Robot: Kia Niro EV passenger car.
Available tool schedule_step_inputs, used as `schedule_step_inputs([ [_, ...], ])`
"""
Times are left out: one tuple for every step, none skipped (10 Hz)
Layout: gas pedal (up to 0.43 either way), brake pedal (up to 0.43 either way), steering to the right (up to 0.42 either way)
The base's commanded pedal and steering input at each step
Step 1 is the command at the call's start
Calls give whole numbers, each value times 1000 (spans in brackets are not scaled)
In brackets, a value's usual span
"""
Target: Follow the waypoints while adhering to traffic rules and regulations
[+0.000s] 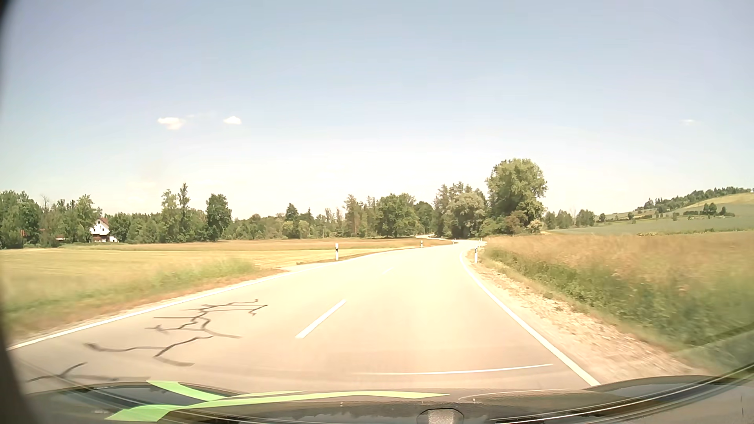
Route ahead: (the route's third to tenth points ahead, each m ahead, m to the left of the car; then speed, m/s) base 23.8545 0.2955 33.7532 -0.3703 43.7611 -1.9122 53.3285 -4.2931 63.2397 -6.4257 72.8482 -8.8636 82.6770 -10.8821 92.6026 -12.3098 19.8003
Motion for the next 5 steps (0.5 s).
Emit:
schedule_step_inputs([
  [189,0,22],
  [189,0,22],
  [197,0,22],
  [209,0,22],
  [209,0,23],
])
